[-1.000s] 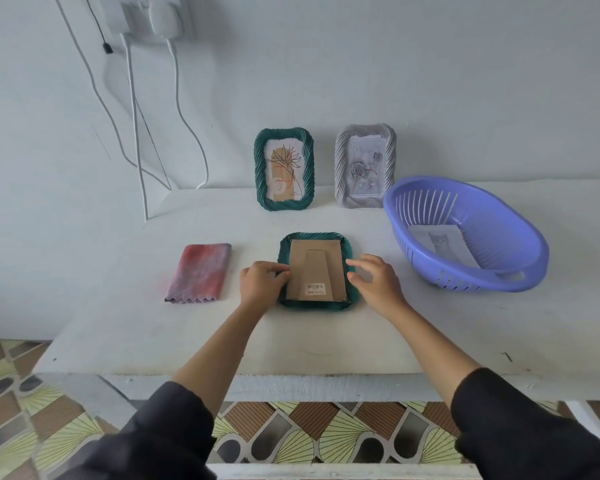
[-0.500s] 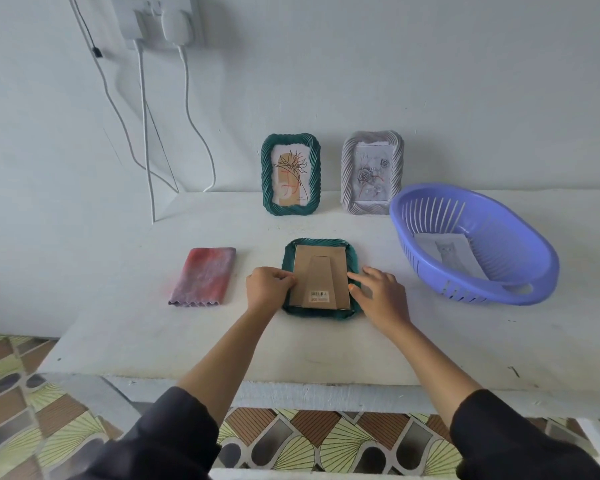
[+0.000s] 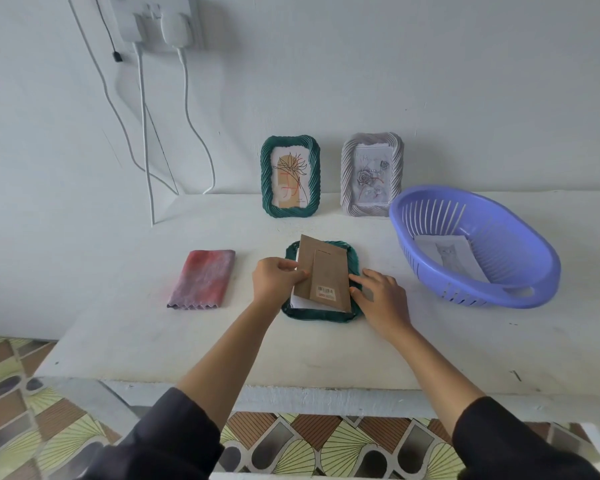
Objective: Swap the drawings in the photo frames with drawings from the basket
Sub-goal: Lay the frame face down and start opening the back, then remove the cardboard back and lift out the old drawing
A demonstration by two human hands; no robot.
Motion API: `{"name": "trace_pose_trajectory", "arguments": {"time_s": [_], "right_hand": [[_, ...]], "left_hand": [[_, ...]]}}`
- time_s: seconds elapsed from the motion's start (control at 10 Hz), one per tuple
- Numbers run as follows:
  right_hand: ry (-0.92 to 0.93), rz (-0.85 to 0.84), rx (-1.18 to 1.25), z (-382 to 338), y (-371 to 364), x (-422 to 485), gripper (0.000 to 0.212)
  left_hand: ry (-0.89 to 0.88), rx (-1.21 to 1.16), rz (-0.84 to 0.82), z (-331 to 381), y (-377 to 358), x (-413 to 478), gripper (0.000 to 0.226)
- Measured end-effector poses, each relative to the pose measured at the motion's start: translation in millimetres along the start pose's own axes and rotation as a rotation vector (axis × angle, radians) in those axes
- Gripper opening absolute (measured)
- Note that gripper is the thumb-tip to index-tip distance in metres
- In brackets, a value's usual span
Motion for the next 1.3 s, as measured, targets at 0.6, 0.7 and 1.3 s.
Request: {"name": "trace_pose_trajectory", "arguments": {"time_s": [0.6, 0.7, 1.3], "right_hand": [[0.022, -0.055, -0.081, 1.8, -5.3, 1.1, 0.04], [0.024, -0.053, -0.08, 1.8, -5.2, 0.5, 0.04], [0.018, -0.053, -0.054, 0.1, -3.7, -0.4, 0.04]], "left_hand": [[0.106, -0.104, 0.116, -11.4, 86.6, 33.3, 0.03], [0.168, -0.102, 0.101, -26.6, 93.1, 38.8, 0.028], [-0.163, 0.587, 0.348, -11.4, 84.8, 24.2, 0.026]]}}
Point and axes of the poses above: each hand's wrist, its own x-axis towards the middle knuckle, its own y-axis out of the back of the hand, z = x × y, the point moved 4 cm from there along x, towards the middle knuckle, and after that the axes turned 10 degrees about y, right-handed, at the moved point
